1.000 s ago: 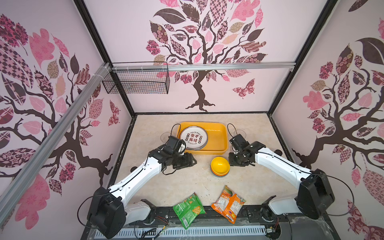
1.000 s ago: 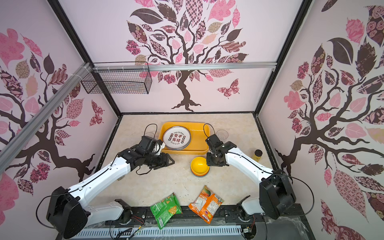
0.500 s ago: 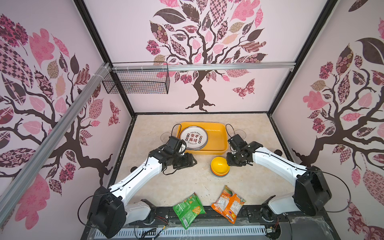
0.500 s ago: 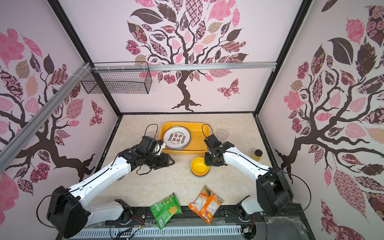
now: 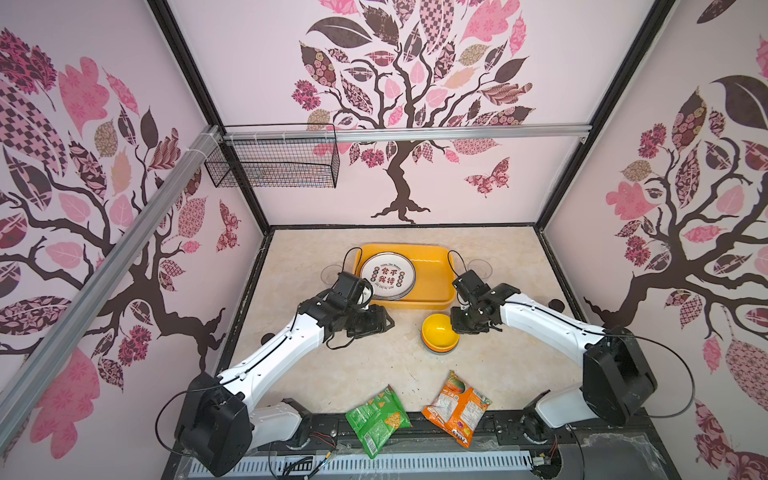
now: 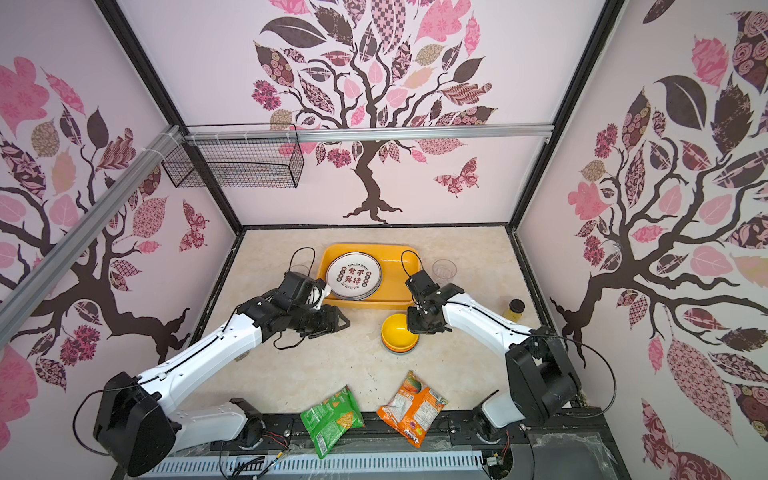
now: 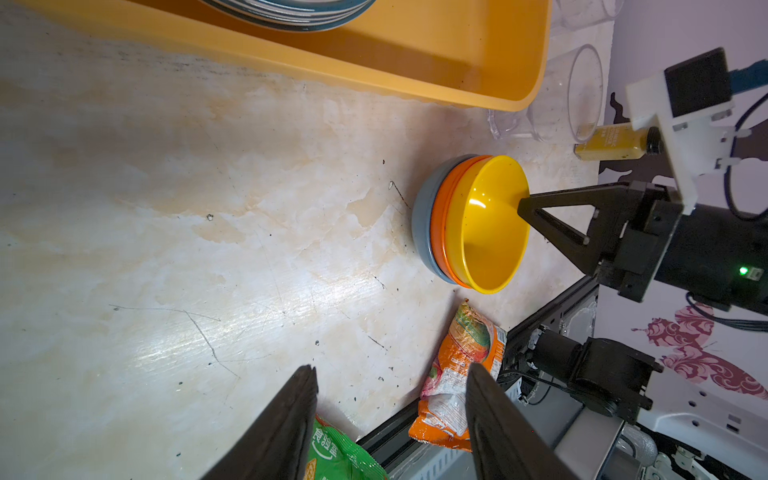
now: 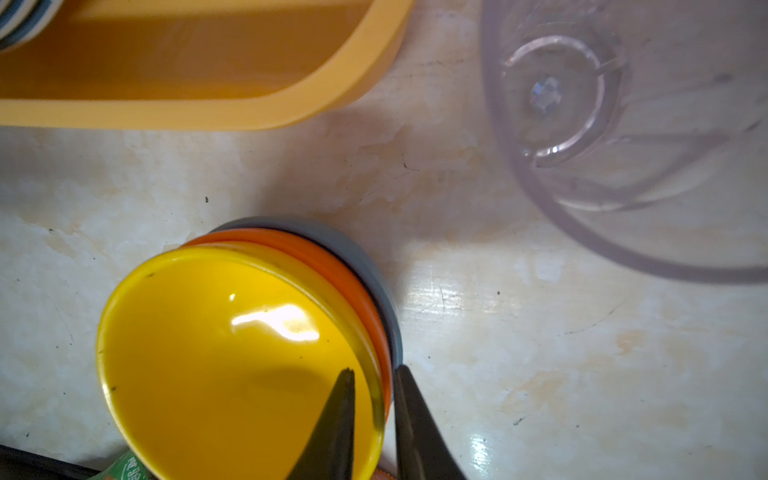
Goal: Place the mixed dishes into the plastic bin
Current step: 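Pinch the yellow bowl rim with the right gripper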
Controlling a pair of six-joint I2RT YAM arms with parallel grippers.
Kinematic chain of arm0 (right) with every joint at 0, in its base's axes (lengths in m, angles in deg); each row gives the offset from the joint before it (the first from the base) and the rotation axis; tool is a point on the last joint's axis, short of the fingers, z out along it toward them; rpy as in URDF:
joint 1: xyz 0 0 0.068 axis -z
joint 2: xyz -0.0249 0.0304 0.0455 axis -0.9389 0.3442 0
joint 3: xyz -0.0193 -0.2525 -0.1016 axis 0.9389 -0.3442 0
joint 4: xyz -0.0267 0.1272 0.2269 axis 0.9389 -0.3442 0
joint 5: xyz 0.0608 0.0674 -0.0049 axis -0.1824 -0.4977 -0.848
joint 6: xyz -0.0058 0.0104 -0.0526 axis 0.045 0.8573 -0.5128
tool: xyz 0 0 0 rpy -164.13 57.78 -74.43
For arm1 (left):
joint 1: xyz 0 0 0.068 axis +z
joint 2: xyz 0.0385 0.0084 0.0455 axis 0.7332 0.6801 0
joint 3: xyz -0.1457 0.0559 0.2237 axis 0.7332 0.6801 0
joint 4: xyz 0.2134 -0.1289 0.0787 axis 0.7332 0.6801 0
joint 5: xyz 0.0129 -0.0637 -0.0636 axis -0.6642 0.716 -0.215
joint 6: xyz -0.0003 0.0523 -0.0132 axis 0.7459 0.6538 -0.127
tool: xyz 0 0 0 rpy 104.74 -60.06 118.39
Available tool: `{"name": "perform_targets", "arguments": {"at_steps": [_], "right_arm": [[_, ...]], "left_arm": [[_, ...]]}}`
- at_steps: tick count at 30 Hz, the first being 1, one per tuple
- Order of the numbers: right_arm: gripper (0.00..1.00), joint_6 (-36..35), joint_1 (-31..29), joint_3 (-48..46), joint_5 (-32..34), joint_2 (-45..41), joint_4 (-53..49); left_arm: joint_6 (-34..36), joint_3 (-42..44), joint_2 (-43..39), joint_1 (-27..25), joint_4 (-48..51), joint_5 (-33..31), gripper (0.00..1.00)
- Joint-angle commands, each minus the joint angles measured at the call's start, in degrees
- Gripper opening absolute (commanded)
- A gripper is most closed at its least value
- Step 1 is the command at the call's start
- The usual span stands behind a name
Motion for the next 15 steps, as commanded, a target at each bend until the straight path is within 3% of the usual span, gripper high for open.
{"name": "perform_targets", "arguments": {"at_steps": [1, 15], "right_arm": [[0.20, -0.45, -0.35, -0.31, -0.37, 1.62, -0.47], [0.07, -1.91, -0.50, 0.64, 1.35, 0.87, -1.92]], "left_arm": [[-0.03, 0.36, 0.12, -0.18, -1.01, -0.24, 0.60], [-0.85, 1.14, -0.78, -0.18, -0.95, -0.33, 0.59]]}}
